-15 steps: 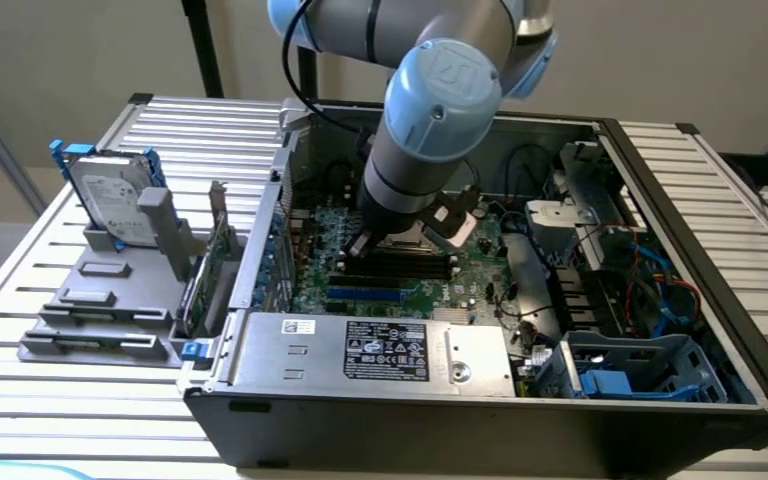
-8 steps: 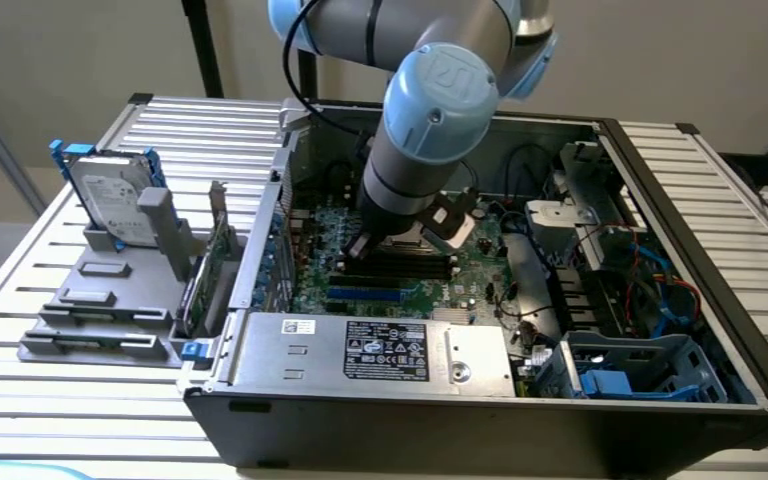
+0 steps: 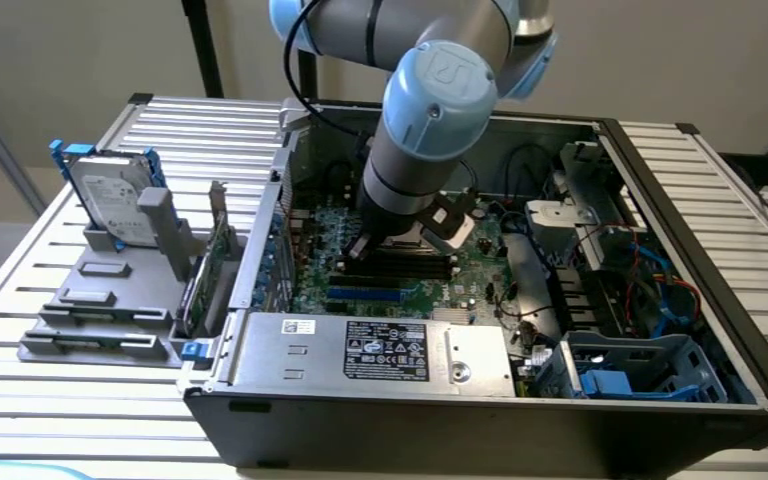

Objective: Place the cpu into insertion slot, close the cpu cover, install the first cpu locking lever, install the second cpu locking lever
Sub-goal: 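Install the second cpu locking lever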

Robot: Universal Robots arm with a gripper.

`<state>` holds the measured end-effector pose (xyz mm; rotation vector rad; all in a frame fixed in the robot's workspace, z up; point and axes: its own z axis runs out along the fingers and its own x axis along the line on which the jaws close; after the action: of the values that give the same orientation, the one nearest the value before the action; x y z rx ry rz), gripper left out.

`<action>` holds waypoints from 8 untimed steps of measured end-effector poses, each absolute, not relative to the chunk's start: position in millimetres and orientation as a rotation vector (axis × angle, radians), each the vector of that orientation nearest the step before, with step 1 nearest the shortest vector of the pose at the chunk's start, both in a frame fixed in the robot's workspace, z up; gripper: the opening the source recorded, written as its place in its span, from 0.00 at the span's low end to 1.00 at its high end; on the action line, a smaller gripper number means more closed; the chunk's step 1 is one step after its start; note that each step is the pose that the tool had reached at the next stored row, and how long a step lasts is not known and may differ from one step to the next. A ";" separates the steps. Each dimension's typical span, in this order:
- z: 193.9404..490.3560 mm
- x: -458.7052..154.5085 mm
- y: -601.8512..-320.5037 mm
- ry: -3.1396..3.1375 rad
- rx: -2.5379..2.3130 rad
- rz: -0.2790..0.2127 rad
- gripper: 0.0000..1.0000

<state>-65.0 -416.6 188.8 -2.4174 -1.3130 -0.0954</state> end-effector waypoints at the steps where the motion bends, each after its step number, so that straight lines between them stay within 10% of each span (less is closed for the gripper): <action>1: 190.8 -65.1 -416.6 -1.313 -2.418 -0.095 0.11; 8: 206.0 -65.8 -416.6 -1.314 -2.419 -0.095 0.11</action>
<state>-65.8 -416.6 206.0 -2.4187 -1.3136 -0.0945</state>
